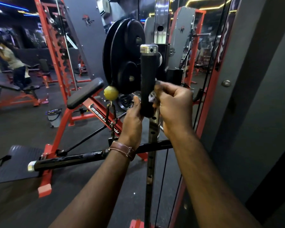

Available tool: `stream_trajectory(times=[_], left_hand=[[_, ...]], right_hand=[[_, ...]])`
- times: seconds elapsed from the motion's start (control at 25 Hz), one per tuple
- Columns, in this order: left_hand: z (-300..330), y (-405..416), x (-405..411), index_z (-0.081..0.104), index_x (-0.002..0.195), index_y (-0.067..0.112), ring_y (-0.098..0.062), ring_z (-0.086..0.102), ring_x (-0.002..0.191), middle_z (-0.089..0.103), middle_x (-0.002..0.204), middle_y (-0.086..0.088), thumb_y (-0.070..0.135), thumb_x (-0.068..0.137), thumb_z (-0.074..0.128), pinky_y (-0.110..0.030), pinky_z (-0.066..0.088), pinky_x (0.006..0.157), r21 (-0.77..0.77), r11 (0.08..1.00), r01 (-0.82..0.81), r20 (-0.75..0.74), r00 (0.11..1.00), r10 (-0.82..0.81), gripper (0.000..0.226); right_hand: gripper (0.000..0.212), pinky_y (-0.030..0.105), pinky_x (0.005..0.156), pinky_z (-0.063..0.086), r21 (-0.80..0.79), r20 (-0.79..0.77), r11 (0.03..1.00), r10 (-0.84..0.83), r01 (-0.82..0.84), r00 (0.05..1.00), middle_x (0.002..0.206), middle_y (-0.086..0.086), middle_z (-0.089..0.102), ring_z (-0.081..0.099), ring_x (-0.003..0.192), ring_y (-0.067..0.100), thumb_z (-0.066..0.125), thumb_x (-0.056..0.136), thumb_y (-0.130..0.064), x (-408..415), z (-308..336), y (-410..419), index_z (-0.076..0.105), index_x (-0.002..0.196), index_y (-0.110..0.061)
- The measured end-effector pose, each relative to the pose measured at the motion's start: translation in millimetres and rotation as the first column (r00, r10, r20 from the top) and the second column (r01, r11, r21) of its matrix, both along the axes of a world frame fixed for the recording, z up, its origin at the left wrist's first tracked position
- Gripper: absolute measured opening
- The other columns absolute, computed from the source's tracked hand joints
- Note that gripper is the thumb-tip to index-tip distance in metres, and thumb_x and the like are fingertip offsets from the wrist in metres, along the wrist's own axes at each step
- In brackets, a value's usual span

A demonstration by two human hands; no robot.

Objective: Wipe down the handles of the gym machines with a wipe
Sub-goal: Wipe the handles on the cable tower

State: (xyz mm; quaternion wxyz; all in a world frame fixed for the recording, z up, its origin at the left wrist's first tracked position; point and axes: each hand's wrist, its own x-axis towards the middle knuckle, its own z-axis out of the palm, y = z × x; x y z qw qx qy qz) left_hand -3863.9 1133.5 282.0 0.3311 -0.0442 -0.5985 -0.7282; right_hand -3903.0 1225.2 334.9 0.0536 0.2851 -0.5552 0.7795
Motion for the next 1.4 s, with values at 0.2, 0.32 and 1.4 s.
stream_trajectory(times=[0.2, 0.32, 1.4], left_hand=[[-11.7, -9.9, -3.4, 0.076, 0.106, 0.028, -0.015, 0.058, 0.126, 0.07, 0.124, -0.002, 0.037, 0.109, 0.024, -0.041, 0.035, 0.116, -0.011, 1.0, 0.015, 0.013, 1.0, -0.015, 0.053], [-12.7, -15.4, -2.0, 0.066, 0.122, 0.025, -0.01, 0.055, 0.129, 0.065, 0.133, 0.0, 0.039, 0.108, 0.026, -0.04, 0.034, 0.118, -0.085, 0.996, -0.001, 0.073, 0.997, 0.008, 0.045], [-10.7, 2.4, -23.4, 0.07, 0.115, 0.005, -0.025, 0.063, 0.12, 0.07, 0.122, -0.013, 0.026, 0.1, 0.039, -0.037, 0.048, 0.098, 0.217, 0.941, -0.258, -0.039, 0.961, 0.273, 0.04]], right_hand=[[0.013, 0.027, 0.076, 0.058, 0.183, -0.349, 0.893, -0.333, 0.412, 0.876, 0.09, -0.01, 0.065, 0.064, 0.088, 0.0, 0.067, 0.091, -0.01, 5.4, -69.8, -1.9, 0.069, 0.102, -0.016], [0.015, 0.02, 0.078, 0.056, 0.154, -0.425, 0.926, -0.253, 0.345, 0.869, 0.098, 0.0, 0.071, 0.066, 0.091, 0.003, 0.066, 0.092, -0.01, -13.9, -63.4, -6.8, 0.072, 0.105, -0.009], [0.018, 0.011, 0.072, 0.039, 0.274, -0.593, 0.863, -0.197, 0.426, 0.781, 0.099, 0.01, 0.068, 0.065, 0.088, 0.023, 0.056, 0.092, -0.004, -120.7, -51.7, -37.9, 0.073, 0.099, -0.008]])
